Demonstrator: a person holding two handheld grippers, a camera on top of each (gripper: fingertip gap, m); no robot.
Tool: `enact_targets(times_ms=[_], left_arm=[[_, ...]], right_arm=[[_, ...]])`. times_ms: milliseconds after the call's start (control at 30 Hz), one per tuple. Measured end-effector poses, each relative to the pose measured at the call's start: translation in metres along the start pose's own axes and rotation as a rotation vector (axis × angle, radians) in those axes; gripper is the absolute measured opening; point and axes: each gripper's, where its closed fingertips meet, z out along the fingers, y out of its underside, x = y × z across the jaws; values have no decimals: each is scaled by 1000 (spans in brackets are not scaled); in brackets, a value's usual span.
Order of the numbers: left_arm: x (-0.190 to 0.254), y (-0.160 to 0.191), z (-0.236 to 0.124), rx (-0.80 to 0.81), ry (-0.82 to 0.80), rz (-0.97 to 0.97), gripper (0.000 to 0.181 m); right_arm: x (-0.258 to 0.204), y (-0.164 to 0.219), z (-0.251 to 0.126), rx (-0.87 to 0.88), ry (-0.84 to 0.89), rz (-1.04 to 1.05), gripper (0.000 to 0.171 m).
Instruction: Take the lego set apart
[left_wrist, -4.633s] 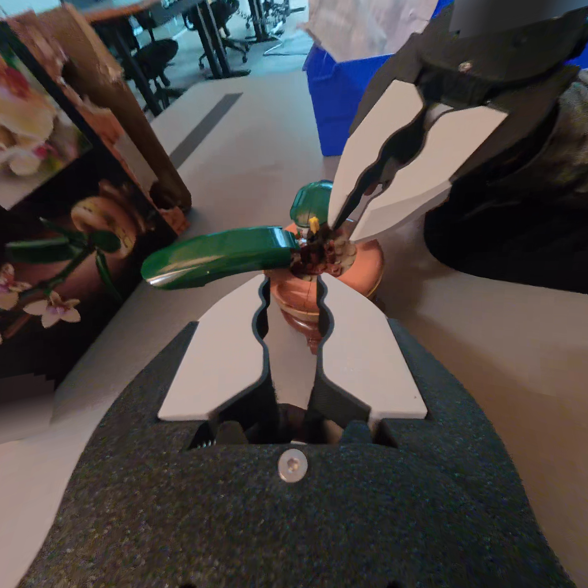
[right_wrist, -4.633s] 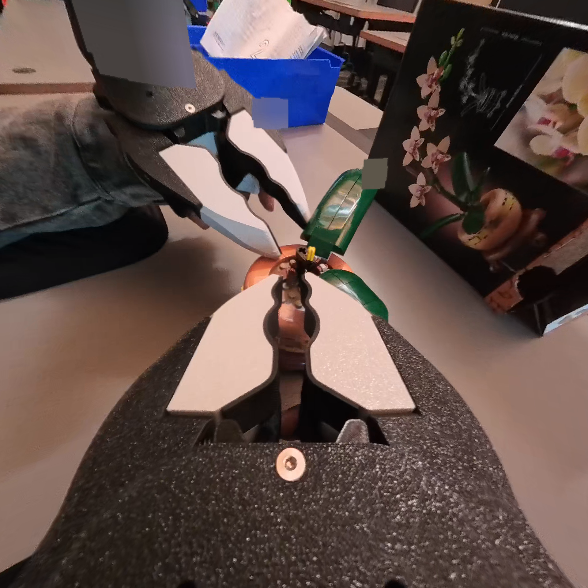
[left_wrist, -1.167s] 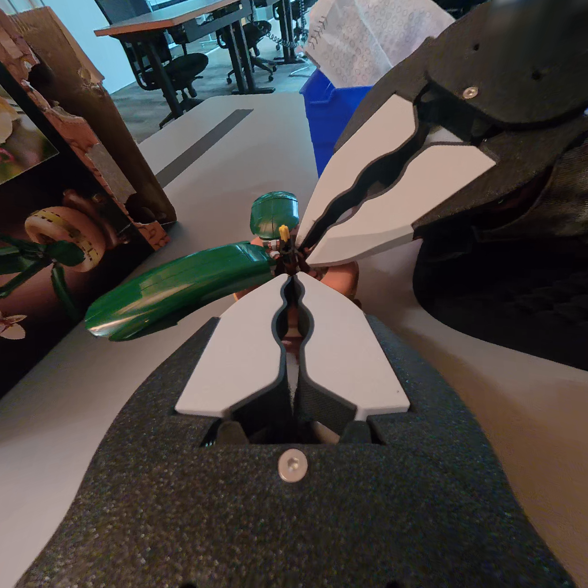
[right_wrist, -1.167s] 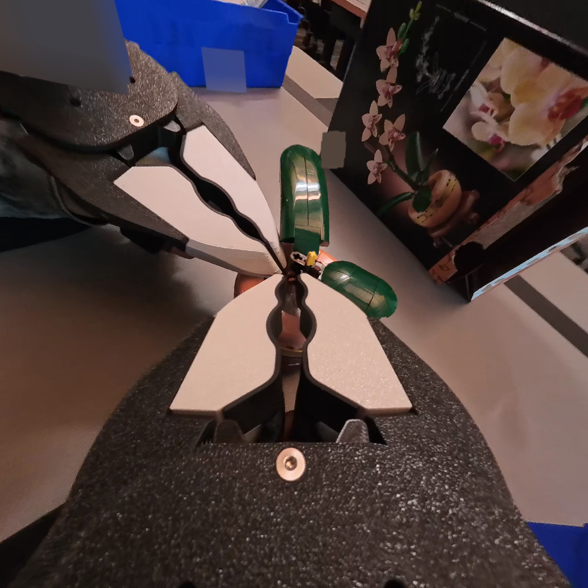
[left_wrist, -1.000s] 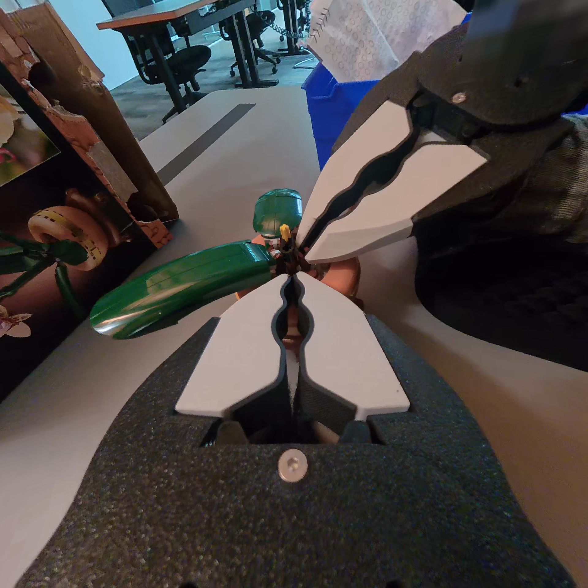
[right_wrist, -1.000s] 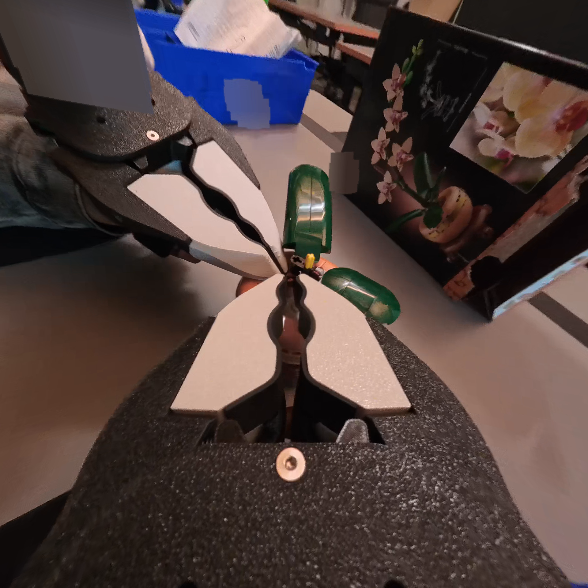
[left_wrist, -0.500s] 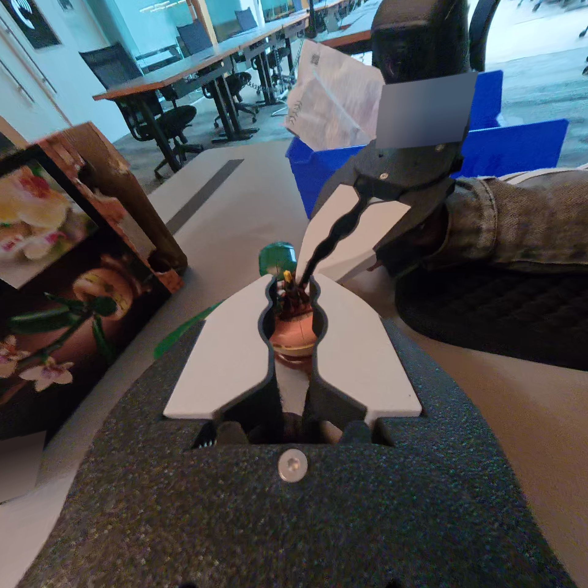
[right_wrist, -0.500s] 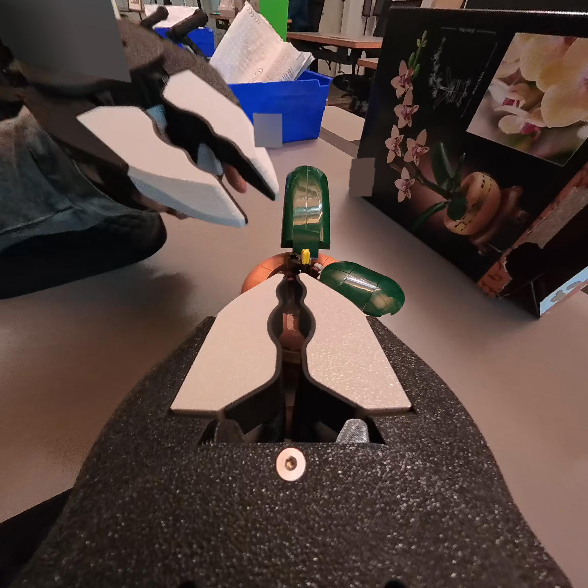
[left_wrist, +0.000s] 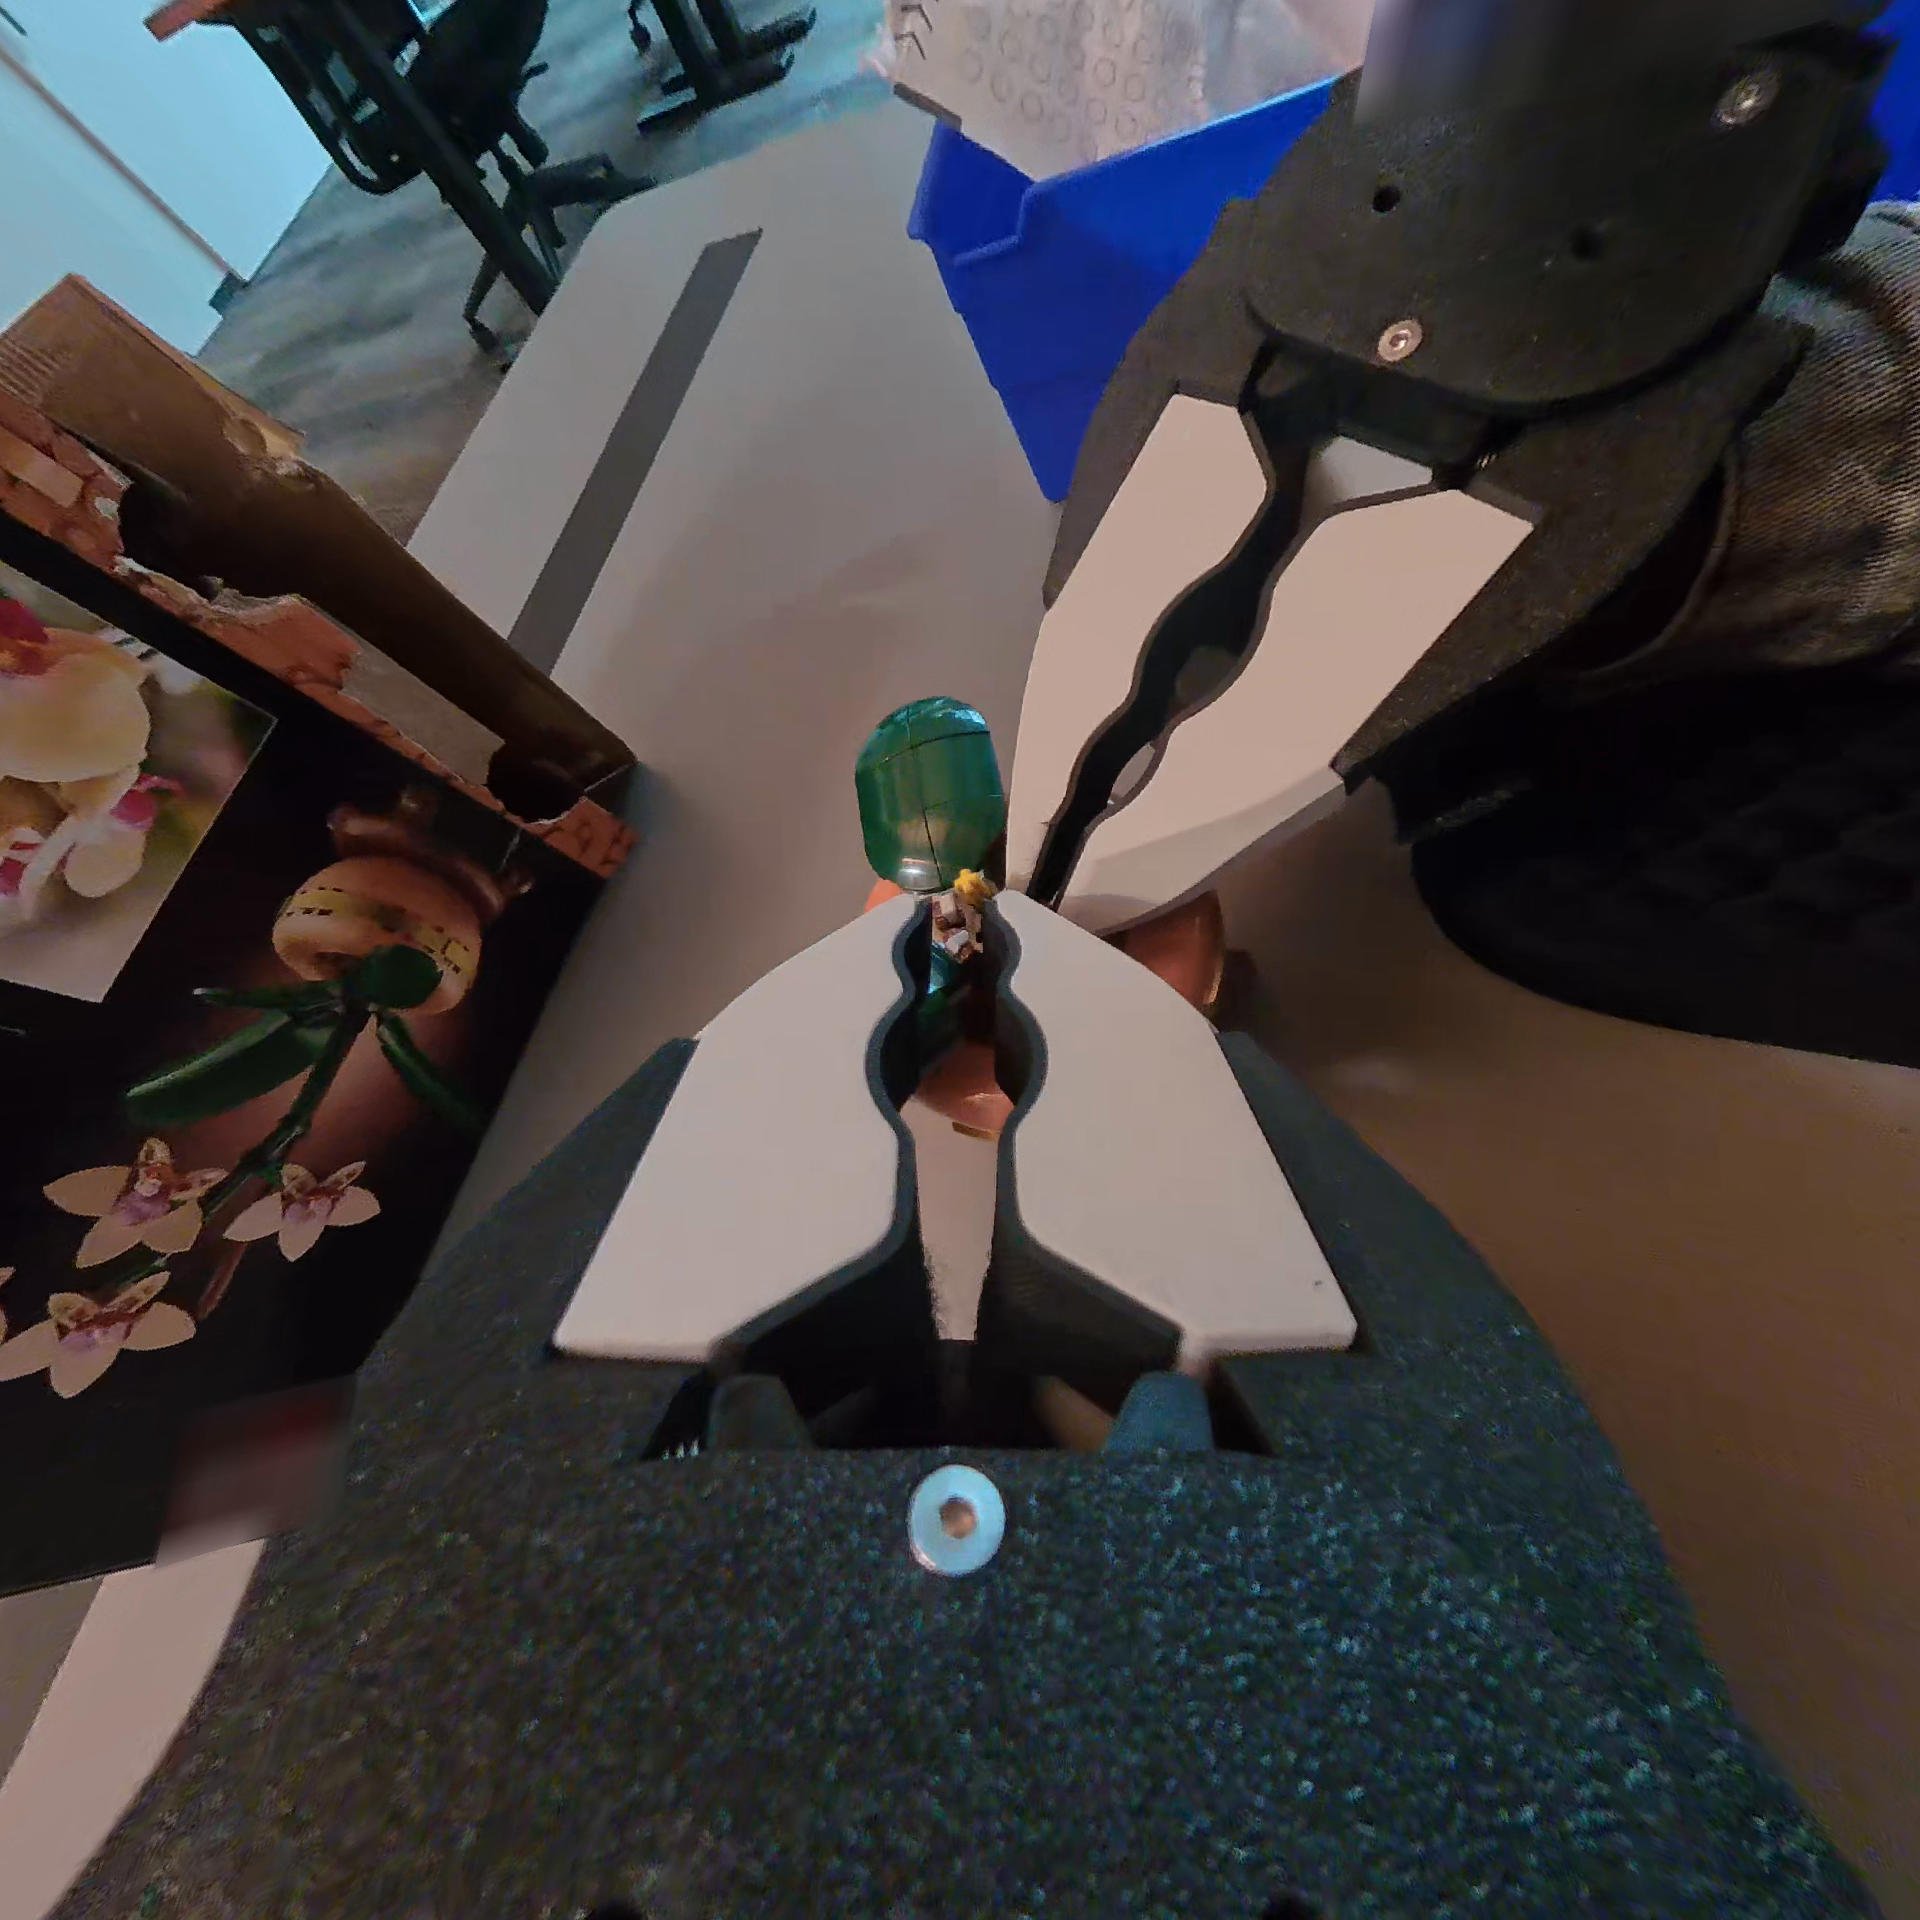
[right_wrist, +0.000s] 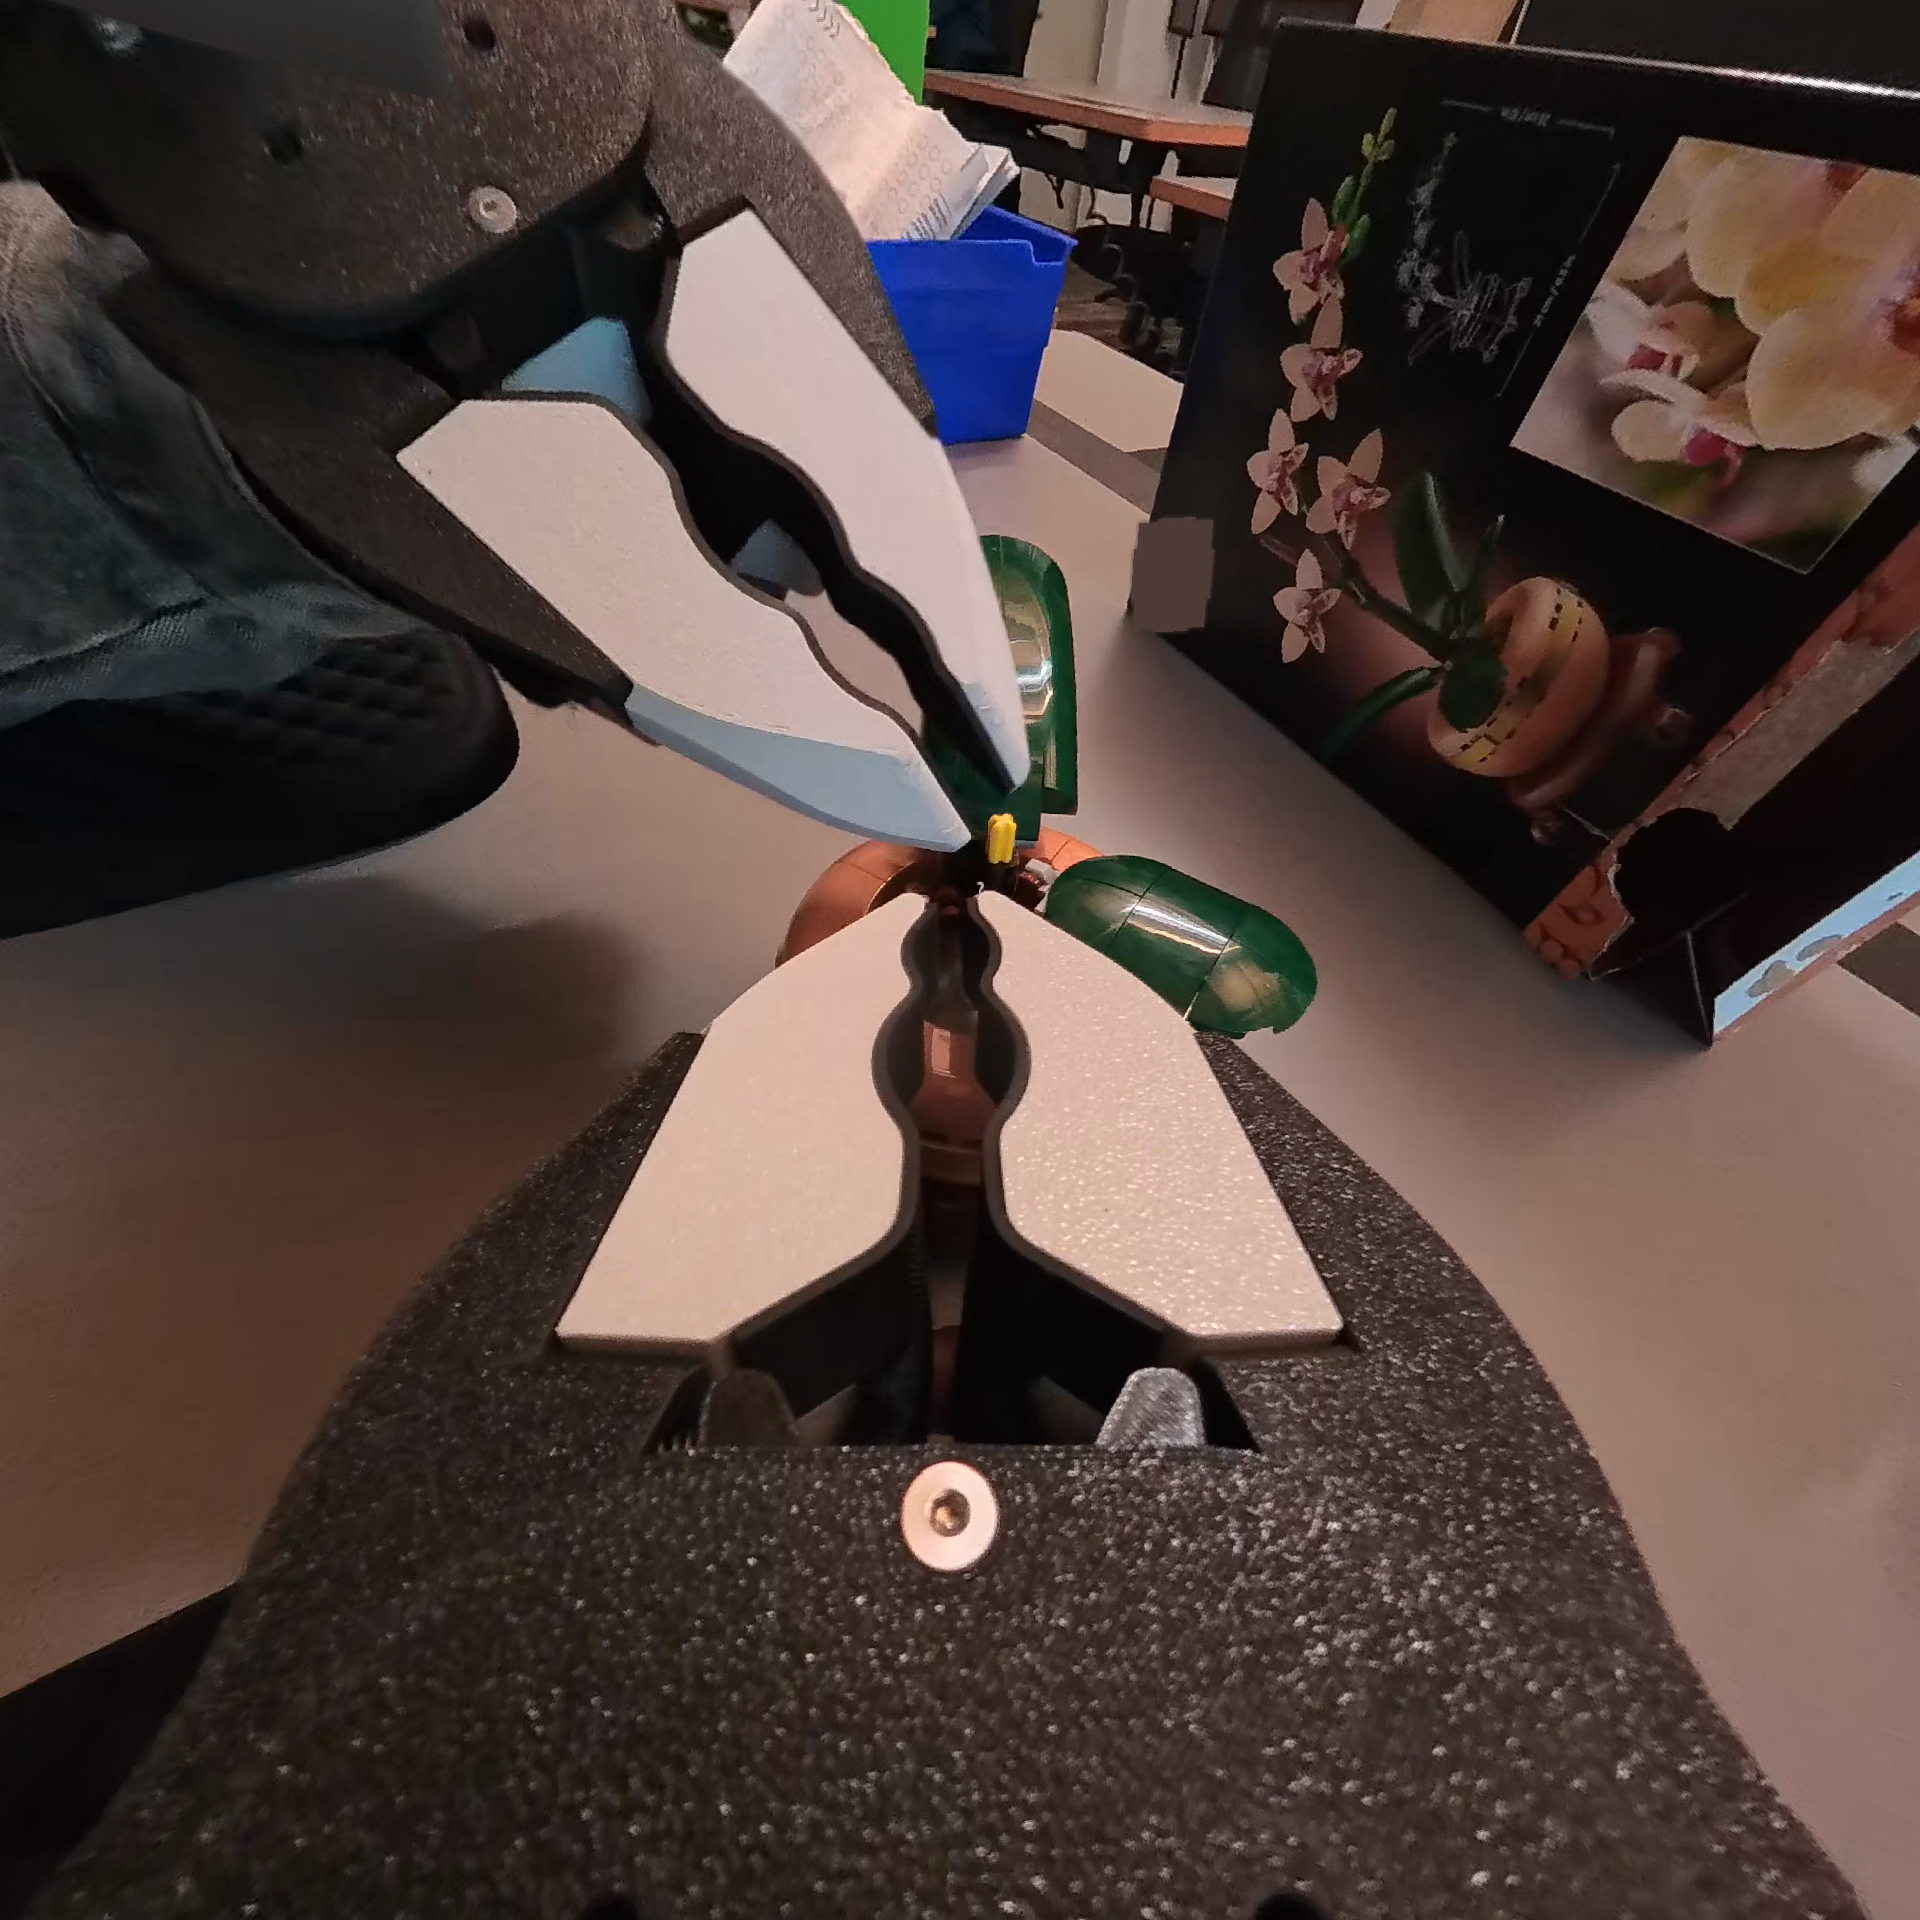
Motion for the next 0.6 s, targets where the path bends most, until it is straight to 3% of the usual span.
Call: enact_targets(times_ms=[233, 600], left_arm=[[5, 3, -1, -74, 96, -3, 10], [7, 8, 4, -394, 380, -111, 9]], right_arm=[[0, 0, 0, -8, 19, -20, 3], [0, 0, 0, -27, 40, -18, 3]])
